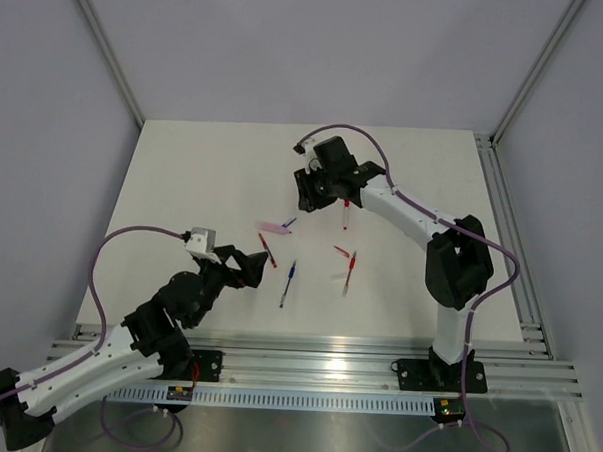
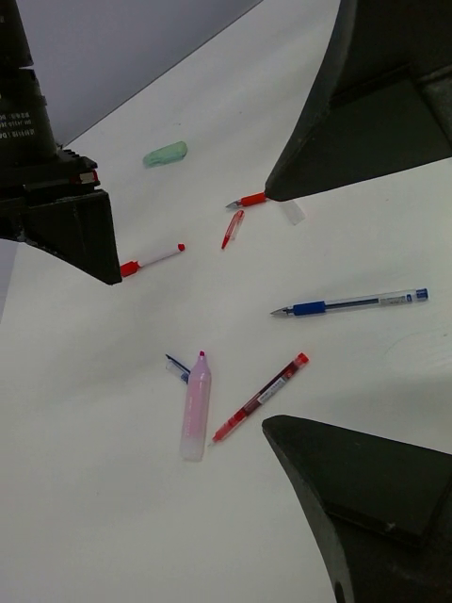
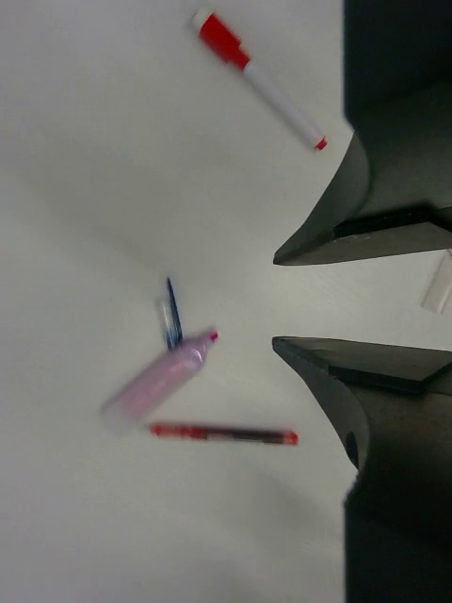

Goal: Insert the pens into the pen caps
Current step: Pick up the pen from the center of the board.

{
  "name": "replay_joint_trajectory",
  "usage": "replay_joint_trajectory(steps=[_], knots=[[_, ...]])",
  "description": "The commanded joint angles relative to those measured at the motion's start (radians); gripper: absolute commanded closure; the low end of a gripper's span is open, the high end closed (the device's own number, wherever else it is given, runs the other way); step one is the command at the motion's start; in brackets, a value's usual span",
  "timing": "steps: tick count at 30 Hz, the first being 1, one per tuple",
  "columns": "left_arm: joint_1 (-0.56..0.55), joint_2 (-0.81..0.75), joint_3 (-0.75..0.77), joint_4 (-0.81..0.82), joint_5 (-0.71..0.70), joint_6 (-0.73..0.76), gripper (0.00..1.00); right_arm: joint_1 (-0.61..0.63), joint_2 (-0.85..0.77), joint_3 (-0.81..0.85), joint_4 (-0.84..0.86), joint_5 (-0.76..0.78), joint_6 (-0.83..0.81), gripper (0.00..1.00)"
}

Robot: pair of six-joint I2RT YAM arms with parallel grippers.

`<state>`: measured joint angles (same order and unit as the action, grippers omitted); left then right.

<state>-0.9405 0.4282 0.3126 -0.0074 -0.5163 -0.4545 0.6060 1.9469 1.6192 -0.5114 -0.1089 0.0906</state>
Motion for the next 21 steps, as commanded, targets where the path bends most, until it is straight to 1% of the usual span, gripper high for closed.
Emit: replay_joint_trajectory(steps=[1,3,5,7,9,12,13,14,15,17,19,20,21], knots=[[0.002,-0.043,0.016,-0.018,-0.057,-0.044,0.02,0.015,-0.040,0.059,-0.002,-0.210,-0.207,0.56],[0.002,-0.066,0.040,-0.055,-0.044,-0.068,0.02,0.040,0.016,0.128,-0.086,-0.221,-0.248,0.53],[0.002,-0.085,0.051,-0.109,-0.031,-0.108,0.02,0.081,0.071,0.166,-0.140,-0.199,-0.297,0.50],[0.002,-0.114,0.074,-0.176,-0.008,-0.163,0.02,0.107,0.107,0.218,-0.160,-0.202,-0.330,0.48],[0.002,-0.159,0.091,-0.215,0.024,-0.197,0.02,0.116,0.158,0.273,-0.182,-0.203,-0.344,0.48],[0.002,-0.210,0.128,-0.288,0.059,-0.242,0.02,0.132,0.216,0.347,-0.220,-0.160,-0.371,0.48],[0.002,-0.239,0.143,-0.340,0.062,-0.253,0.02,0.136,0.231,0.364,-0.229,-0.147,-0.390,0.48],[0.002,-0.250,0.185,-0.370,0.062,-0.251,0.02,0.149,0.259,0.384,-0.255,-0.144,-0.396,0.48],[0.002,-0.262,0.210,-0.438,0.058,-0.256,0.02,0.155,0.273,0.413,-0.265,-0.138,-0.403,0.48],[0.002,-0.287,0.285,-0.495,0.056,-0.253,0.02,0.178,0.305,0.433,-0.282,-0.127,-0.425,0.47],[0.002,-0.293,0.334,-0.572,0.062,-0.219,0.01,0.190,0.325,0.458,-0.285,-0.112,-0.434,0.47],[0.002,-0.290,0.392,-0.600,0.064,-0.205,0.01,0.195,0.342,0.464,-0.285,-0.114,-0.437,0.47],[0.002,-0.286,0.423,-0.664,0.064,-0.176,0.01,0.195,0.349,0.476,-0.285,-0.118,-0.442,0.47]])
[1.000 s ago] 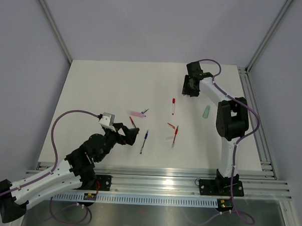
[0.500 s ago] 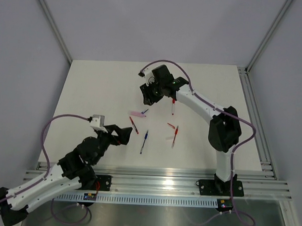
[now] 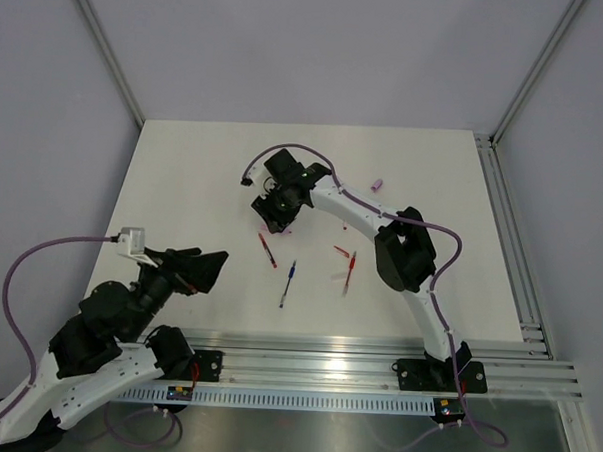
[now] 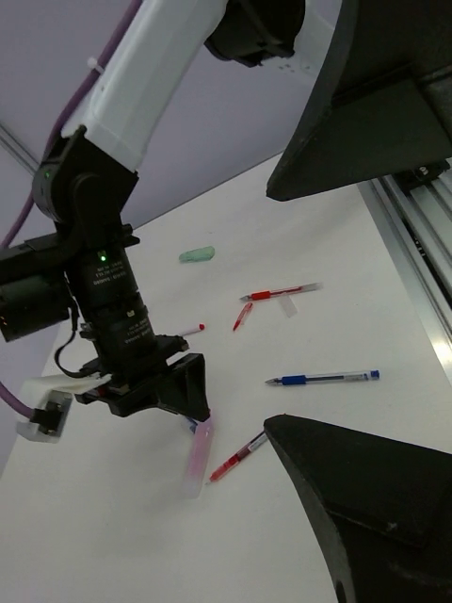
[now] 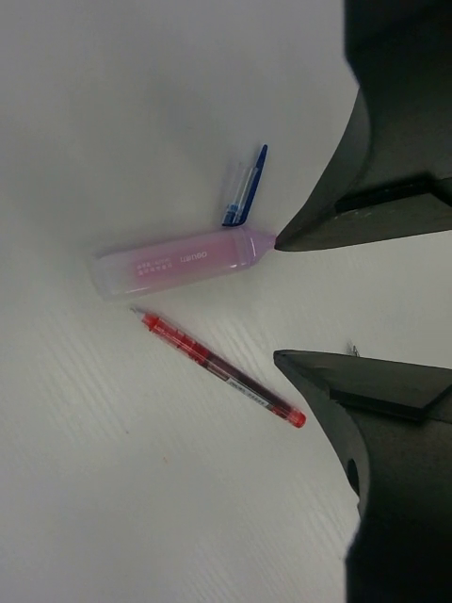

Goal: Insert the pens into the pen caps
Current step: Pick up the pen from the center of the board.

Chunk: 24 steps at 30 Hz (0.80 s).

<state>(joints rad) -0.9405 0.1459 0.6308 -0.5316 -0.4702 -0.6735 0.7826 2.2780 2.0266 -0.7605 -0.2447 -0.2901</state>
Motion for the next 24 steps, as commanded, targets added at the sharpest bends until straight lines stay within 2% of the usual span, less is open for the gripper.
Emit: replay_joint_trajectory(steps=[1,3,7,11,18,24], knots=[[0.002,0.003,0.136,-0.174,0.016,0.060,0.01,0.020,0.026,0.075,-0.034,0.019,-0.064,0.47],[0.002,0.020,0.215,-0.252,0.013,0.098,0.01,0.020,0.051,0.099,-0.039,0.033,-0.075,0.46],[0.002,0.006,0.259,-0.306,0.008,0.181,0.01,0.020,0.129,0.188,-0.074,0.039,-0.093,0.46],[0.002,-0.041,0.239,-0.329,-0.050,0.203,0.01,0.018,0.178,0.280,-0.126,0.056,-0.110,0.47],[0.002,-0.181,0.159,-0.285,-0.102,0.209,0.01,0.018,0.219,0.299,-0.142,0.091,-0.127,0.50],[0.002,-0.177,0.148,-0.280,-0.107,0.210,0.01,0.018,0.238,0.296,-0.134,0.102,-0.130,0.51]])
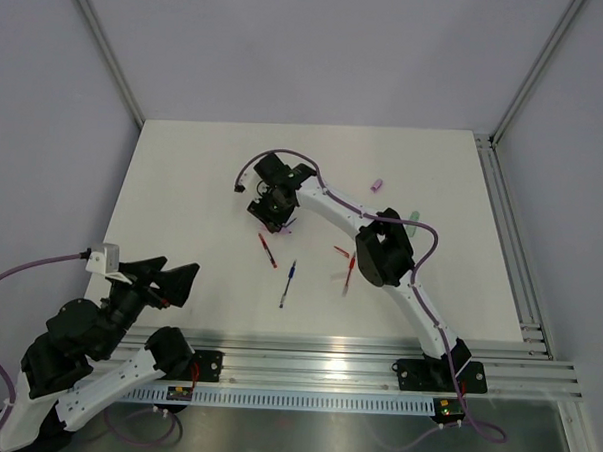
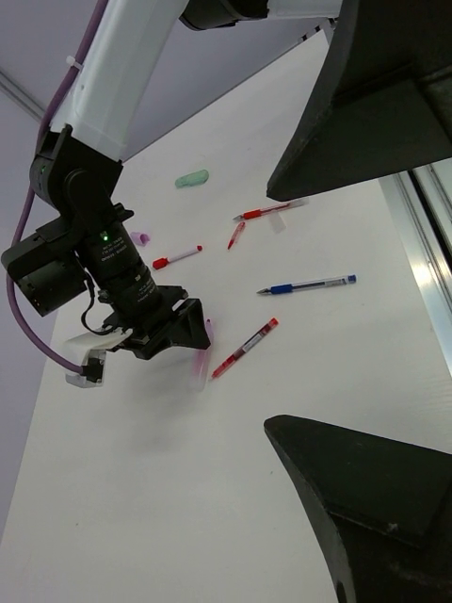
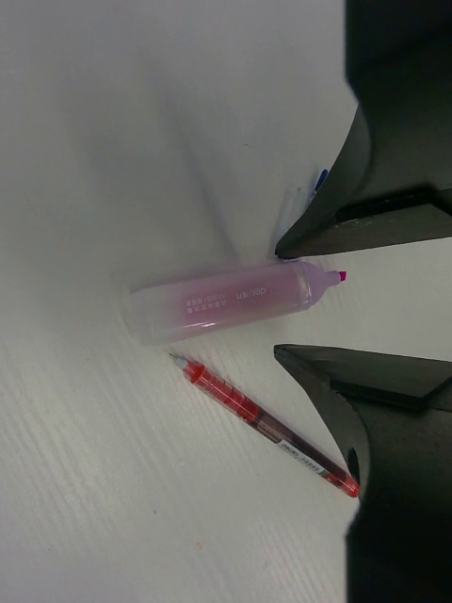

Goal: Insert the pens into the pen caps
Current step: Pick up the pen from the center of the board.

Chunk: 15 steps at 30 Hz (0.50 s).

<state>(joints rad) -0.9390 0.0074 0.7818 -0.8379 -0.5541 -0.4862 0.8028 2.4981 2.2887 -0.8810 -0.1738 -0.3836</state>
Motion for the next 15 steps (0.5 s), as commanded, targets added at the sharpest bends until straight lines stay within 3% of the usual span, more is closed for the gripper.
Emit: replay_joint_trajectory(steps=[1,15], knots=[[0.000,-0.029,-0.001,0.028,-0.021,0.029,0.01,-0.002,0.024,0.037,-0.010,0.033,-0.038,0.51],[0.000,-0.017,-0.006,0.029,-0.023,0.026,0.01,-0.002,0.064,0.043,0.004,0.019,-0.043,0.56]])
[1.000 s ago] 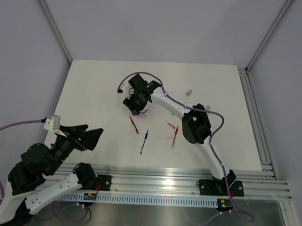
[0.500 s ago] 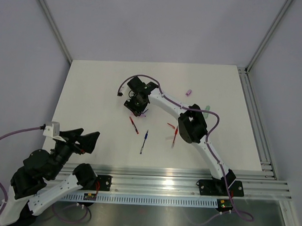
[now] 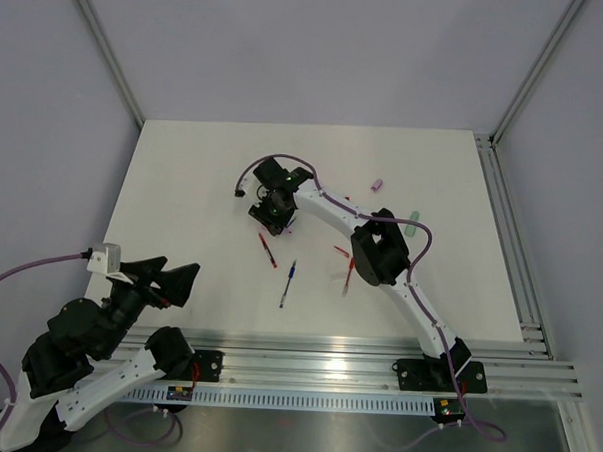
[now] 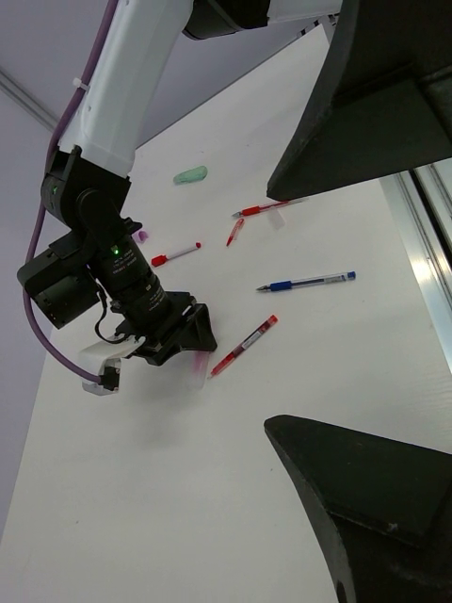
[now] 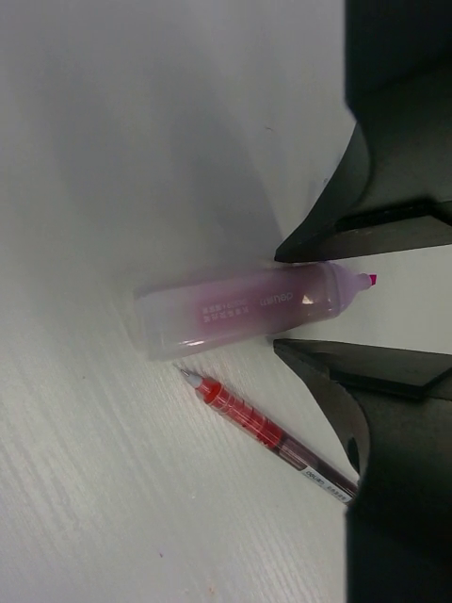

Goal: Insert the pens into the pen caps
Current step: Pick up the pen from the center of the board.

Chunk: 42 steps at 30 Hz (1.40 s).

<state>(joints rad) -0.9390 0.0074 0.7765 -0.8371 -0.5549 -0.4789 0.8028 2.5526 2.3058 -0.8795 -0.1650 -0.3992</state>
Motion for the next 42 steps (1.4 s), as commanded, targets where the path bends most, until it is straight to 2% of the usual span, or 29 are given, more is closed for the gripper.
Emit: replay_joint_trajectory(steps=[1,7,17,21,24,26,30,31,36,38,42], knots=[[0.000,-0.014,0.000,0.027,-0.019,0.019,0.01,-0.002,0.009,0.023,0.007,0.009,-0.027,0.58],[0.000,-0.014,0.000,0.029,-0.019,0.019,0.01,-0.001,-0.046,-0.009,0.037,-0.001,-0.030,0.69],[0.000,0.018,0.003,0.026,-0.016,0.014,0.01,-0.002,-0.132,-0.011,0.060,-0.002,-0.035,0.72],[0.000,0.043,0.015,0.026,-0.017,0.016,0.01,-0.002,-0.233,-0.042,0.083,-0.037,-0.017,0.73],[0.000,0.066,0.020,0.038,0.004,-0.006,0.01,0.002,-0.339,-0.123,0.128,-0.099,0.017,0.73],[0.000,0.075,0.009,0.070,0.035,-0.026,0.01,0.015,-0.414,-0.250,0.181,-0.126,0.054,0.73],[0.000,0.123,0.010,0.078,0.062,-0.090,0.01,0.044,-0.668,-0.532,0.386,-0.179,0.147,0.73],[0.000,0.156,0.012,0.075,0.084,-0.137,0.01,0.055,-0.716,-0.657,0.425,-0.170,0.169,0.73],[0.000,0.284,0.014,0.143,0.238,-0.248,0.04,0.188,-0.995,-1.070,0.667,-0.061,0.335,0.73],[0.000,0.328,-0.006,0.177,0.263,-0.299,0.07,0.243,-1.084,-1.156,0.727,-0.024,0.393,0.74],[0.000,0.351,-0.057,0.289,0.335,-0.398,0.16,0.323,-1.190,-1.311,0.737,0.080,0.462,0.74]])
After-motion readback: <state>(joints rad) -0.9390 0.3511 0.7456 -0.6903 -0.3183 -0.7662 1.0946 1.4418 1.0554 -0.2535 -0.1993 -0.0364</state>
